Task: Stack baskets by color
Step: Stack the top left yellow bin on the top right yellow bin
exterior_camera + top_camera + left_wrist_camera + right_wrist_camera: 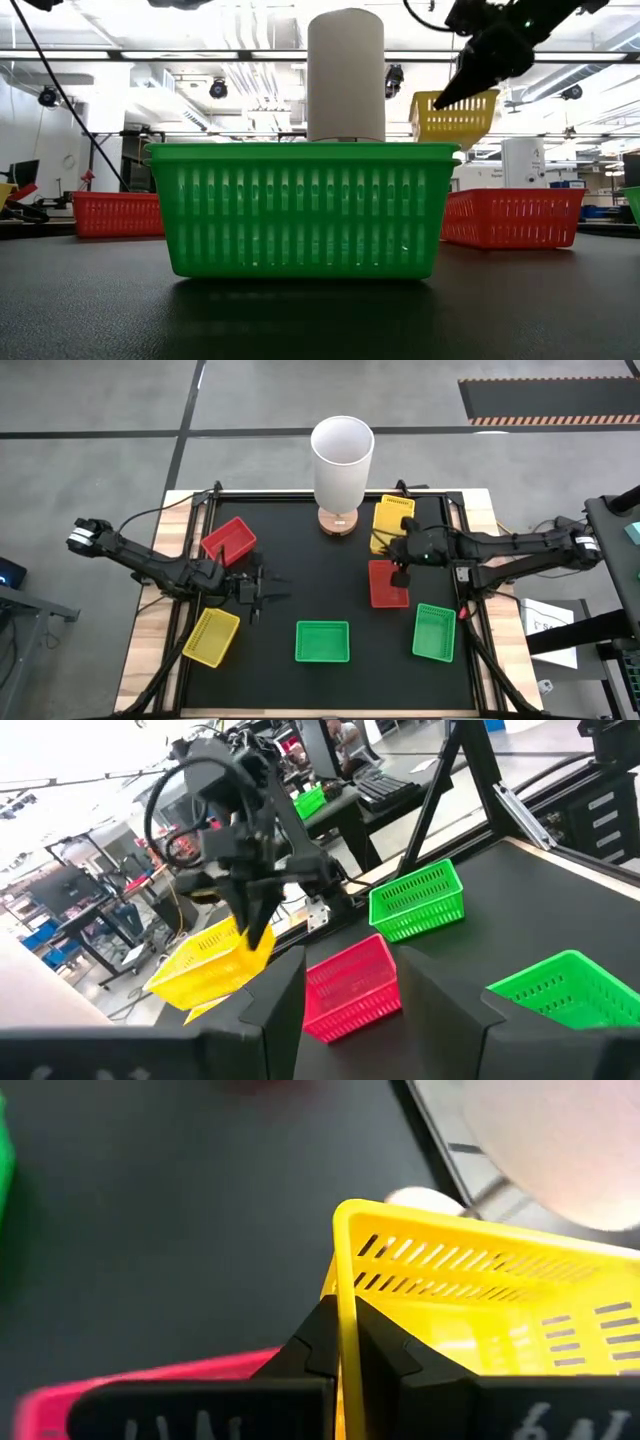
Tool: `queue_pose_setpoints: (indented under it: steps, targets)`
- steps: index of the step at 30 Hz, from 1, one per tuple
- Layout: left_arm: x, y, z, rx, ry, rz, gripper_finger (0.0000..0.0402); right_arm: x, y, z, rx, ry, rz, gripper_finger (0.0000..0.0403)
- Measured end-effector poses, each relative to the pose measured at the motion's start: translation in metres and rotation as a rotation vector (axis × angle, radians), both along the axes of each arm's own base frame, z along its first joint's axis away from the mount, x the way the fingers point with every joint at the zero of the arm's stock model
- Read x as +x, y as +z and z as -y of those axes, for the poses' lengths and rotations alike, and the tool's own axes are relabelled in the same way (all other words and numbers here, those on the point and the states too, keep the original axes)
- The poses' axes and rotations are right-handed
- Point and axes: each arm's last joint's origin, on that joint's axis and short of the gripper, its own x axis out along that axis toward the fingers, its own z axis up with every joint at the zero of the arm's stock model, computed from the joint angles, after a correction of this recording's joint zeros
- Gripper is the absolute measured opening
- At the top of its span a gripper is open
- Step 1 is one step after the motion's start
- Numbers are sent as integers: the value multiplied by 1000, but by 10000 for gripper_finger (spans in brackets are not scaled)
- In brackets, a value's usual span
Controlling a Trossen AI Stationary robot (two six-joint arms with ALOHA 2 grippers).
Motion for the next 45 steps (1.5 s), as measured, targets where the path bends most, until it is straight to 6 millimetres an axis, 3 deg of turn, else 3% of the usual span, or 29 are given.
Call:
queue_pose_setpoints:
  steps: [8,20,38,45]
  targets:
    - [0,0,0,1,3,0,142,-1,-10,45,29,-142,-45,8]
    - [0,-1,0,-6,3,-1,142,-6,-34,105,120,-170,-117,8]
    - [1,-2,0,-5,7,-6,142,6,-71,123,128,-151,-274,10]
    - [2,-3,0,-4,7,-12,142,8,-77,124,150,-165,-288,45]
